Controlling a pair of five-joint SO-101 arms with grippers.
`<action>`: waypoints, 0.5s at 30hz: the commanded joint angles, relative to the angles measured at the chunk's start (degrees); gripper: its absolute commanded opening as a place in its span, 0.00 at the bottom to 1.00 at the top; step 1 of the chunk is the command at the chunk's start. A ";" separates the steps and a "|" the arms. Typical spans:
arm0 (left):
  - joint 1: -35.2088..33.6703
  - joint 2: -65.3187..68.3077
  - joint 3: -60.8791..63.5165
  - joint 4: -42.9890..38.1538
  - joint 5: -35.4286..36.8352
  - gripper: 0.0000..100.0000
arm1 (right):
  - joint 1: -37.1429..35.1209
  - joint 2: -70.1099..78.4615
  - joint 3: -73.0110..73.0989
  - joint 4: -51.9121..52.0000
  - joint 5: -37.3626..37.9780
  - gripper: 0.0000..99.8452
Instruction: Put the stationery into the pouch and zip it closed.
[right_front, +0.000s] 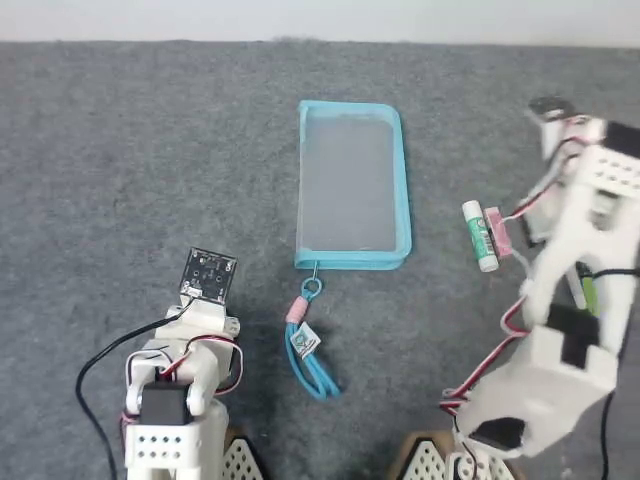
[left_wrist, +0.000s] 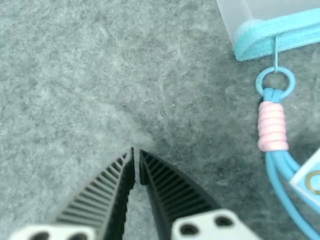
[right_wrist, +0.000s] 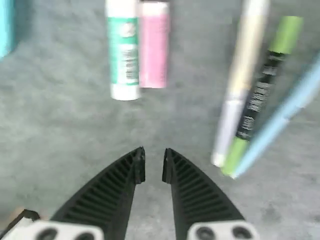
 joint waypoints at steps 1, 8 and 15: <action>0.35 -1.32 -0.57 0.18 -0.53 0.01 | -5.58 -8.92 10.37 -8.48 -3.16 0.09; 0.35 -1.32 -0.57 0.18 -0.53 0.01 | -16.22 -8.57 18.11 -18.86 -8.09 0.16; 0.35 -1.32 -0.57 0.18 -0.53 0.01 | -15.43 2.15 16.79 -25.19 -9.85 0.16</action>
